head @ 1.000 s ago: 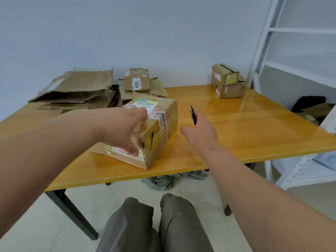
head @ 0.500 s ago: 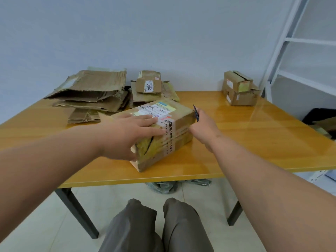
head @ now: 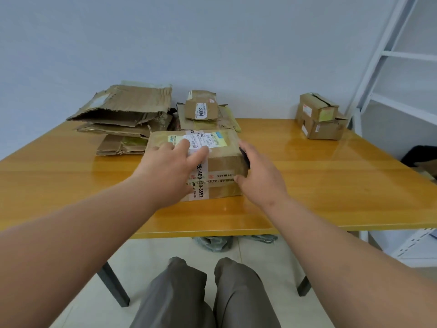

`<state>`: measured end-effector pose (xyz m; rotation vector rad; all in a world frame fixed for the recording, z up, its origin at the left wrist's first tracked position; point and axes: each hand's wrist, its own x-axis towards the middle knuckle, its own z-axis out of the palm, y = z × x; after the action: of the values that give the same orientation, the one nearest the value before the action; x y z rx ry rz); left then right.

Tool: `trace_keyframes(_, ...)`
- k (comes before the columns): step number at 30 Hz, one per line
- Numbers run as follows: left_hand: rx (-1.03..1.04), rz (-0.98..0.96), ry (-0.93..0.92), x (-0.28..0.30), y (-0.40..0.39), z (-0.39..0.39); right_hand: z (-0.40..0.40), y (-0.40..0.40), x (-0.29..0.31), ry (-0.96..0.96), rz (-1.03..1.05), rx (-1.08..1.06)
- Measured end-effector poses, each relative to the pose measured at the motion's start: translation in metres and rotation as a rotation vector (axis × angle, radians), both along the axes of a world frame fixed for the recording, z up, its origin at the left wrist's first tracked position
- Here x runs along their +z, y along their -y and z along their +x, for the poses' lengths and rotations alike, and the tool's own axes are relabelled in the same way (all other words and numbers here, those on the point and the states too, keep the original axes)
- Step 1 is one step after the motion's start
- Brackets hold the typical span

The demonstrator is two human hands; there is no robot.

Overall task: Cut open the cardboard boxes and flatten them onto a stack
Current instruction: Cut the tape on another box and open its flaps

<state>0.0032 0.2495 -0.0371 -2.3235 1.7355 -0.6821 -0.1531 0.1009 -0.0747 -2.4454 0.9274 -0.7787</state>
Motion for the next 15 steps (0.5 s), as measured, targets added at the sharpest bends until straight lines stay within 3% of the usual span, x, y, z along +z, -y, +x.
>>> trace_keyframes(5,0.038,0.053,0.106,0.000,0.012,0.002,-0.004,-0.005,-0.003,-0.152,-0.128,-0.016)
trace_keyframes(15,0.023,0.140,0.171,0.009,0.019,-0.001,-0.002,0.002,-0.002,-0.179,-0.345,-0.006)
